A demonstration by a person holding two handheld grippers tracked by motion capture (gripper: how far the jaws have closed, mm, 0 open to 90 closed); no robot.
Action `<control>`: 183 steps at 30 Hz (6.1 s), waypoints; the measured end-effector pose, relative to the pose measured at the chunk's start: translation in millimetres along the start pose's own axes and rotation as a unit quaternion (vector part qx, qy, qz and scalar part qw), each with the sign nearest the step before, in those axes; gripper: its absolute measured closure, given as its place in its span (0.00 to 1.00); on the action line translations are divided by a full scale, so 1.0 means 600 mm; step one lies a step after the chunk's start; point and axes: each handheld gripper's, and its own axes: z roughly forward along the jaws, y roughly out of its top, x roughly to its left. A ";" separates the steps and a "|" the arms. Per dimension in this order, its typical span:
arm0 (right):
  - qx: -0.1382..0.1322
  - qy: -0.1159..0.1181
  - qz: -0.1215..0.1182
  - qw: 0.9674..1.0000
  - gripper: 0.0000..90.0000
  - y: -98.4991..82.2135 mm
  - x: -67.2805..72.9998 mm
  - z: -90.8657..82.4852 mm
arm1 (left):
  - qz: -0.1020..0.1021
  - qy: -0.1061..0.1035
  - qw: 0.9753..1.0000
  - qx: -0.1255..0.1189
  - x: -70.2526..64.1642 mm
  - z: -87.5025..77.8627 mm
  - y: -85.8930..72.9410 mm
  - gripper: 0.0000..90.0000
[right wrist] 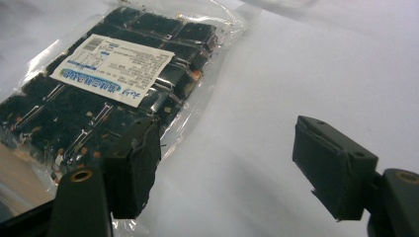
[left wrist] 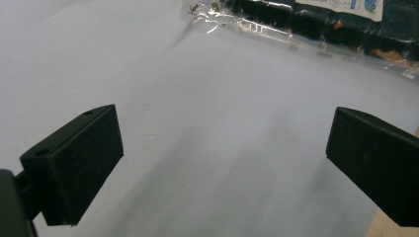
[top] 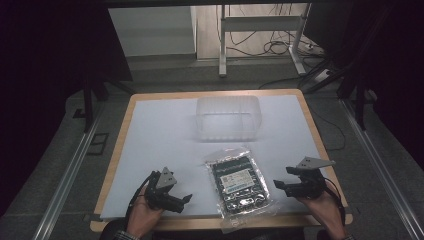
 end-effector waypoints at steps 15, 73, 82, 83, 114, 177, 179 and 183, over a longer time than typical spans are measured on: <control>0.008 0.003 0.012 1.000 0.29 0.001 0.003 0.006 | 0.013 0.013 1.000 -0.012 0.005 -0.001 -0.002 0.01; 0.075 0.199 -0.177 0.961 0.99 0.064 0.222 0.144 | 0.032 0.025 0.999 -0.018 -0.001 -0.002 0.001 0.01; 0.085 0.199 -0.180 0.960 0.99 0.062 0.222 0.146 | 0.031 0.026 0.999 -0.018 -0.001 -0.002 0.001 0.01; 0.085 0.197 -0.175 0.961 0.99 0.063 0.219 0.144 | 0.030 0.026 0.999 -0.018 -0.001 -0.002 0.001 0.01; 0.124 0.176 -0.149 0.965 0.99 0.052 0.188 0.132 | 0.032 0.031 0.999 -0.020 0.000 -0.004 0.001 0.01; 0.037 0.044 -0.061 0.996 0.69 0.079 0.036 0.075 | 0.022 0.034 0.999 -0.036 0.012 -0.015 0.002 0.02; 0.031 0.037 -0.061 0.997 0.66 0.080 0.029 0.075 | 0.021 0.034 0.999 -0.035 0.011 -0.015 0.002 0.02; 0.019 0.024 -0.058 0.998 0.58 0.081 0.015 0.079 | 0.023 0.034 0.999 -0.035 0.011 -0.014 0.002 0.02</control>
